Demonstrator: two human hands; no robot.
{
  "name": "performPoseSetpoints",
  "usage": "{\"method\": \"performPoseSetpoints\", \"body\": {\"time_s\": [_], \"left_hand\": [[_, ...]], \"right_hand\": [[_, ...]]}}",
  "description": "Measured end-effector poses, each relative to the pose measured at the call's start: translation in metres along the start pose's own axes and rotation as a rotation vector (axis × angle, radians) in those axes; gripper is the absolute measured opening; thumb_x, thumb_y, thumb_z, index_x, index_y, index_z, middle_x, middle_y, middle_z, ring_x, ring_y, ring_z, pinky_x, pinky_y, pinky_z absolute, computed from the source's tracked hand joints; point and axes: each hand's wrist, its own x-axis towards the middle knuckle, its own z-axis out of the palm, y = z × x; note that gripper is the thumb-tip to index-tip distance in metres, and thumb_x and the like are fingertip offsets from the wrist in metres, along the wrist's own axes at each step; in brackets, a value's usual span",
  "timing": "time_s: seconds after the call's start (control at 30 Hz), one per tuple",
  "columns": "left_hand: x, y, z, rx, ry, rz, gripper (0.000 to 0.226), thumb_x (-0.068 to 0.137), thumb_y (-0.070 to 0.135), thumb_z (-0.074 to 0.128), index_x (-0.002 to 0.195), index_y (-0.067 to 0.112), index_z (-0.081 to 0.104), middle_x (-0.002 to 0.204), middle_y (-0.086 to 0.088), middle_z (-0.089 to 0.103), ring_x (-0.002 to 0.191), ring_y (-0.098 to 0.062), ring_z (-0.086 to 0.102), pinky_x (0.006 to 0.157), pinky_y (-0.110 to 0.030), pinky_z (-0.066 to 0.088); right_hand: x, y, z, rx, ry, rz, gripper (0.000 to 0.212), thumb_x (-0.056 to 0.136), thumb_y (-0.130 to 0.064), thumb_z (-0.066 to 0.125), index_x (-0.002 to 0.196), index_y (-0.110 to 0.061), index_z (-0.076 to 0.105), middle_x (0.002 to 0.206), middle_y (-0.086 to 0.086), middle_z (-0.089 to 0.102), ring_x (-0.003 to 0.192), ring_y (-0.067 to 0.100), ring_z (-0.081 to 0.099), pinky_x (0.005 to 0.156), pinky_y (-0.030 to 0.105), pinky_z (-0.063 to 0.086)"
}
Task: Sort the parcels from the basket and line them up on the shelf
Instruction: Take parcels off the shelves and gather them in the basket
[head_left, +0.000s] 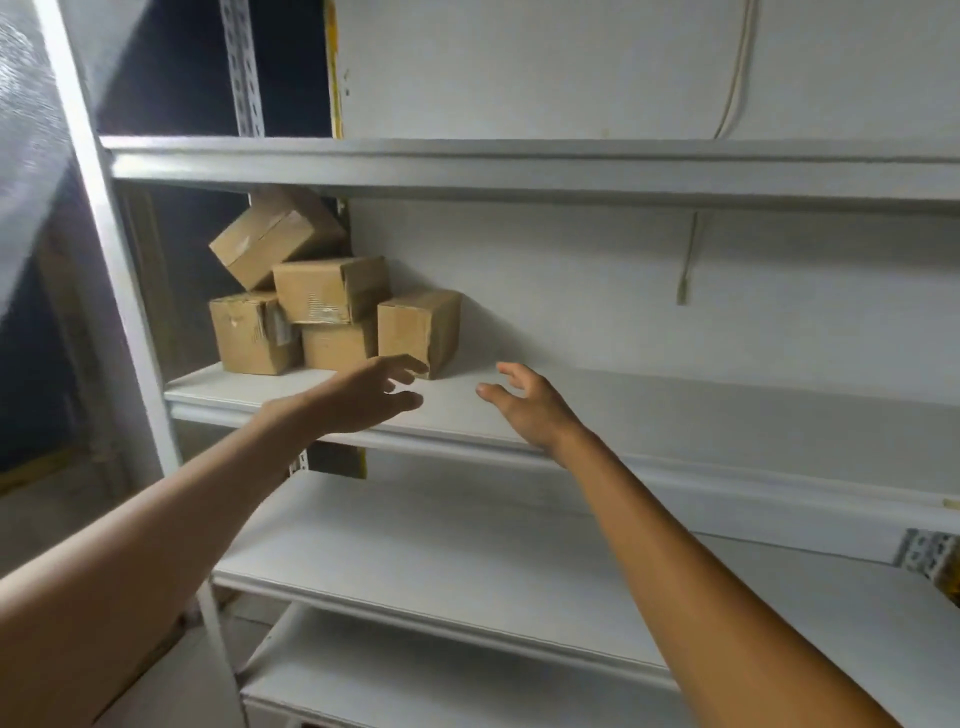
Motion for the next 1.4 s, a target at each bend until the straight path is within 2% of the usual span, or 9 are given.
{"method": "performPoseSetpoints", "body": {"time_s": [0.37, 0.67, 0.83, 0.93, 1.0, 1.13, 1.23, 1.3, 1.4], "left_hand": [[0.064, -0.085, -0.009, 0.011, 0.029, -0.101, 0.044, 0.094, 0.020, 0.058, 0.136, 0.020, 0.046, 0.137, -0.008, 0.052, 0.118, -0.023, 0.056, 0.091, -0.026, 0.043], [0.153, -0.111, -0.011, 0.047, 0.099, -0.127, 0.051, 0.094, 0.019, 0.058, 0.141, 0.020, 0.039, 0.135, -0.010, 0.053, 0.123, -0.026, 0.052, 0.094, -0.035, 0.043], [0.197, -0.117, -0.009, 0.118, 0.185, -0.057, 0.050, 0.094, 0.020, 0.057, 0.141, 0.021, 0.040, 0.139, -0.008, 0.047, 0.113, -0.024, 0.056, 0.077, -0.021, 0.042], [0.220, -0.130, -0.011, 0.123, 0.192, 0.020, 0.045, 0.094, 0.020, 0.058, 0.136, 0.025, 0.046, 0.139, -0.003, 0.049, 0.122, -0.023, 0.050, 0.093, -0.034, 0.047], [0.231, -0.134, -0.013, 0.140, 0.216, 0.063, 0.042, 0.095, 0.020, 0.056, 0.136, 0.023, 0.048, 0.140, -0.002, 0.050, 0.127, -0.024, 0.046, 0.101, -0.040, 0.041], [0.248, -0.140, -0.017, 0.202, 0.236, 0.097, 0.038, 0.098, 0.024, 0.050, 0.136, 0.021, 0.051, 0.146, 0.000, 0.043, 0.139, -0.023, 0.028, 0.110, -0.040, 0.026], [0.258, -0.149, -0.015, 0.180, 0.178, 0.140, 0.037, 0.097, 0.026, 0.052, 0.134, 0.021, 0.052, 0.141, -0.001, 0.047, 0.130, -0.022, 0.043, 0.099, -0.031, 0.036], [0.262, -0.154, -0.009, 0.126, 0.171, 0.161, 0.041, 0.095, 0.025, 0.056, 0.135, 0.020, 0.050, 0.137, -0.002, 0.047, 0.120, -0.020, 0.051, 0.090, -0.023, 0.040], [0.266, -0.161, 0.004, 0.137, 0.259, 0.213, 0.045, 0.090, 0.024, 0.064, 0.134, 0.021, 0.052, 0.136, -0.002, 0.048, 0.117, -0.022, 0.053, 0.095, -0.029, 0.046]], "right_hand": [[0.112, 0.027, 0.044, 0.022, -0.064, 0.019, 0.059, 0.094, -0.043, 0.057, 0.146, -0.024, 0.038, 0.152, 0.005, 0.038, 0.138, 0.021, 0.039, 0.105, 0.032, 0.034], [0.222, 0.042, 0.051, 0.203, -0.067, 0.025, 0.060, 0.094, -0.037, 0.058, 0.148, -0.021, 0.037, 0.150, 0.011, 0.039, 0.133, 0.022, 0.044, 0.098, 0.027, 0.036], [0.258, 0.050, 0.056, 0.232, -0.047, 0.049, 0.057, 0.095, -0.035, 0.057, 0.147, -0.018, 0.038, 0.148, 0.011, 0.042, 0.134, 0.020, 0.044, 0.098, 0.025, 0.035], [0.276, 0.049, 0.058, 0.234, -0.017, 0.058, 0.057, 0.096, -0.035, 0.055, 0.147, -0.017, 0.038, 0.148, 0.009, 0.044, 0.135, 0.018, 0.043, 0.106, 0.031, 0.037], [0.284, 0.047, 0.058, 0.237, -0.001, 0.078, 0.056, 0.097, -0.036, 0.053, 0.148, -0.018, 0.036, 0.150, 0.006, 0.041, 0.134, 0.019, 0.043, 0.108, 0.037, 0.040], [0.296, 0.039, 0.062, 0.254, 0.017, 0.125, 0.054, 0.099, -0.040, 0.050, 0.148, -0.020, 0.035, 0.146, 0.001, 0.043, 0.123, 0.023, 0.050, 0.087, 0.039, 0.049], [0.306, 0.037, 0.070, 0.295, 0.035, 0.147, 0.055, 0.098, -0.042, 0.049, 0.147, -0.020, 0.036, 0.142, -0.002, 0.043, 0.112, 0.021, 0.052, 0.090, 0.045, 0.050], [0.311, 0.037, 0.077, 0.317, 0.037, 0.163, 0.055, 0.098, -0.044, 0.050, 0.146, -0.021, 0.037, 0.141, -0.004, 0.042, 0.119, 0.022, 0.051, 0.091, 0.048, 0.051], [0.315, 0.037, 0.085, 0.378, 0.051, 0.204, 0.052, 0.097, -0.047, 0.049, 0.142, -0.022, 0.041, 0.140, -0.001, 0.046, 0.122, 0.025, 0.051, 0.088, 0.049, 0.053]]}}
